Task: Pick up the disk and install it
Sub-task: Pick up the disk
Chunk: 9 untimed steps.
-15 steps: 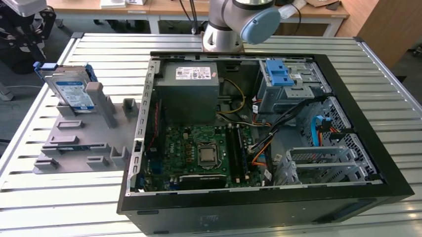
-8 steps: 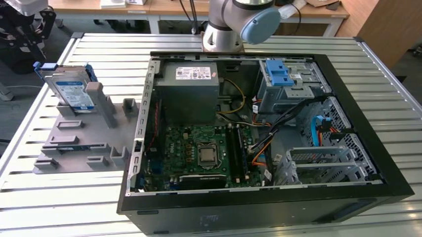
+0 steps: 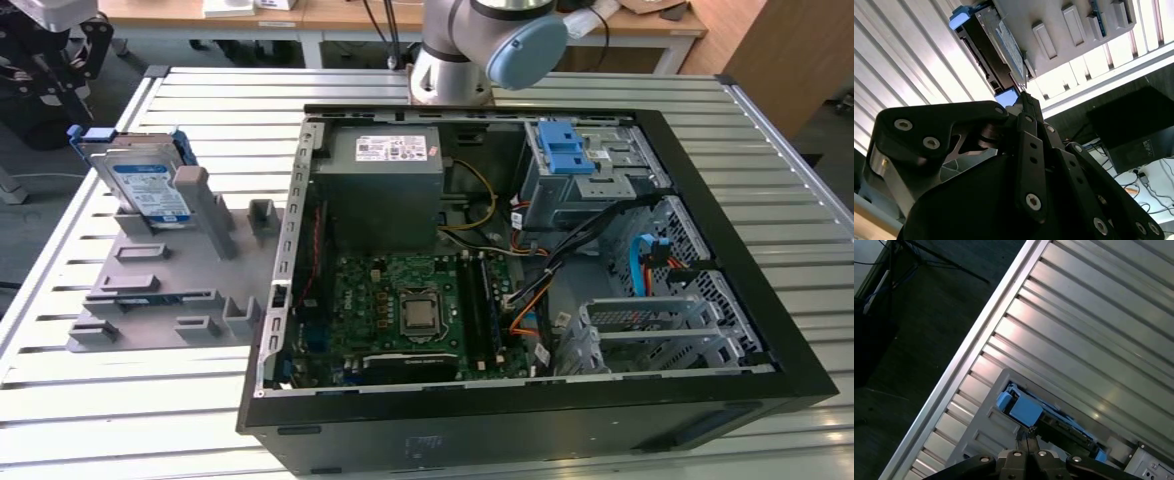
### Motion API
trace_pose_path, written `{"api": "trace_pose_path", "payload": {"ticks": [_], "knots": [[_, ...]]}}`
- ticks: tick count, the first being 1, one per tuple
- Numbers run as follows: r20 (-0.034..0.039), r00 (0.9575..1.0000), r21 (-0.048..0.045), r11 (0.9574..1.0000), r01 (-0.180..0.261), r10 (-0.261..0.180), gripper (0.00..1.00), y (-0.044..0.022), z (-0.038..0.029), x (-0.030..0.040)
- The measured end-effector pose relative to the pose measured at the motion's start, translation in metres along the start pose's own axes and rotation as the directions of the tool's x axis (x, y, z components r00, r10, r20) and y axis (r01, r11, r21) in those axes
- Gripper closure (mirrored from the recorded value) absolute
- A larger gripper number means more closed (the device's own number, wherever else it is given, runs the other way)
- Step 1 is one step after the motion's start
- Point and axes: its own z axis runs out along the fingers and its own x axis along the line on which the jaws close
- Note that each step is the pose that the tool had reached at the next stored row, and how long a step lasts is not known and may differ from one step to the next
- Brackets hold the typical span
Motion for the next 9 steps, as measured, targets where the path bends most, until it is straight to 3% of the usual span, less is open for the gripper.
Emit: {"api": "trace_pose_path", "payload": {"ticks": [5,9], "knots": [[-0.0022,0.9978,0.0001,0.9978,0.066,-0.066,0.89,0.0,0.0,0.0],[-0.0048,0.9905,0.0,0.9905,0.138,-0.138,0.89,0.0,0.0001,0.0]]}}
